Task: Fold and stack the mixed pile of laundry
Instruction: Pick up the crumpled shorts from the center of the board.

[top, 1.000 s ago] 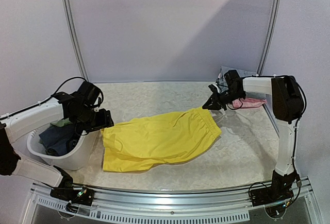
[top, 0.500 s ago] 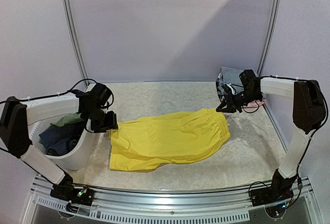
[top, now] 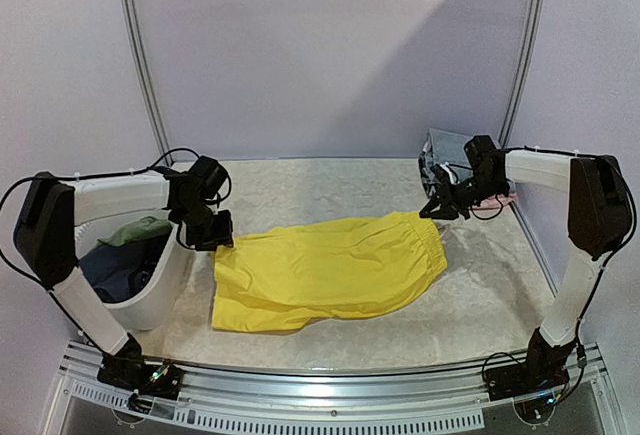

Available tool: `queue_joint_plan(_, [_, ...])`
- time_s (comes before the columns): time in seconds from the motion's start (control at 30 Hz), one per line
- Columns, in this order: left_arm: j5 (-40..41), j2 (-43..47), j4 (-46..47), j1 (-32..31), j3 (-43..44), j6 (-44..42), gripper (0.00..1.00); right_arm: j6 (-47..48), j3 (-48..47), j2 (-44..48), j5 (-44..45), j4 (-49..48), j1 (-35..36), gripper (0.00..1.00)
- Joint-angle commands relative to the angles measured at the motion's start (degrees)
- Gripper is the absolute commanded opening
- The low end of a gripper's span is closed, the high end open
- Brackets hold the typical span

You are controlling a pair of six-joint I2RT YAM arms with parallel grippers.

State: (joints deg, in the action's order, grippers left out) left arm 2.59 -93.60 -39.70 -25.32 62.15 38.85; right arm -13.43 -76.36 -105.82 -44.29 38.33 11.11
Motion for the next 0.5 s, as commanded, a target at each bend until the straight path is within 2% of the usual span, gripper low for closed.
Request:
queue_joint_plan(0.0, [-0.39,-2.15,0.31,0.45,2.18,-0.35,0.39,1.37,-1.73,-0.43,0.08,1.34,0.00,0.00])
queue_joint_plan(0.3, [-0.83,-5.38,0.25,0.45,4.91,-0.75,0.29,1.81,-1.95,-0.88,-0.08,1.54,-0.09,0.00])
queue_joint_plan(0.4, [-0.79,-6.35,0.60,0.38,5.66,-1.12,0.18,1.86,-2.23,-1.01,-0.07,1.62,-0.14,0.00])
queue_joint_plan(0.47, [-0.75,-6.50,1.19,0.45,5.87,-1.71,0.08,1.87,-2.74,-1.22,-0.03,1.77,-0.12,0.00])
